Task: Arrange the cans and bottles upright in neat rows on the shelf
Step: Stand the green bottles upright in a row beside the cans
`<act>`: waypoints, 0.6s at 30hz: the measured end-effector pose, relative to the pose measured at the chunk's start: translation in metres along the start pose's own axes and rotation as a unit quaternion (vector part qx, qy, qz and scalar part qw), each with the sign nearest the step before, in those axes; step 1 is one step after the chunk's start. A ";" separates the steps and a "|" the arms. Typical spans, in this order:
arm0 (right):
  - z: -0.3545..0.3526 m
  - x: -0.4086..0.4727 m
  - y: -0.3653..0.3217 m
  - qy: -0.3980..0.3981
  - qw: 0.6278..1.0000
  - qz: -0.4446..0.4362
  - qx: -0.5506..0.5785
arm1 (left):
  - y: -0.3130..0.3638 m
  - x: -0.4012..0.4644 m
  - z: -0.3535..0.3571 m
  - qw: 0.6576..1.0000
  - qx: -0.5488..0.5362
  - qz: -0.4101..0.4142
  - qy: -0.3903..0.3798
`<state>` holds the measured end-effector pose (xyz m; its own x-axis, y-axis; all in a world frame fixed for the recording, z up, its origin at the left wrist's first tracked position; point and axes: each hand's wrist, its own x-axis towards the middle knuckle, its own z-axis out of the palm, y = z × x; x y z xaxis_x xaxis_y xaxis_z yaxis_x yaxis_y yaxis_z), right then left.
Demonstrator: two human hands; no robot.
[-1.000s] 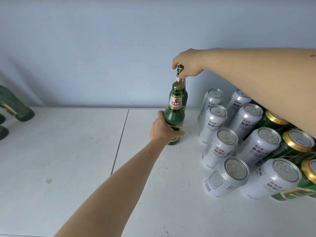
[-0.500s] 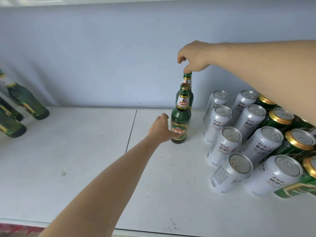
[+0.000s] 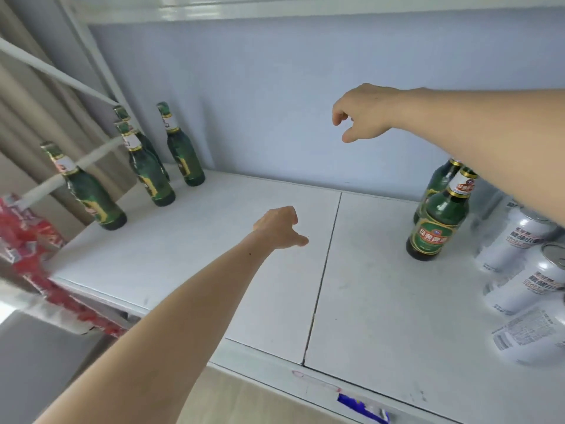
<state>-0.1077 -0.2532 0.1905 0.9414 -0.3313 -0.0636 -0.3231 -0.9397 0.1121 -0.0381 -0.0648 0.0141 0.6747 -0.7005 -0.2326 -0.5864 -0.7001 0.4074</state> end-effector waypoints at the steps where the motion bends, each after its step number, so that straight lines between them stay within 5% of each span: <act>1: -0.001 0.006 -0.019 0.002 1.000 -0.007 -0.002 | -0.019 -0.006 -0.010 1.000 0.001 -0.007 0.005; 18: -0.022 0.105 -0.308 -0.025 0.996 -0.085 -0.027 | -0.337 -0.089 -0.154 0.988 0.063 -0.111 0.081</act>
<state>0.0930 0.0031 0.1713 0.9756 -0.1726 -0.1357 -0.1522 -0.9771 0.1490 0.1684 0.2550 0.0332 0.8501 -0.5033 -0.1548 -0.4600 -0.8530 0.2467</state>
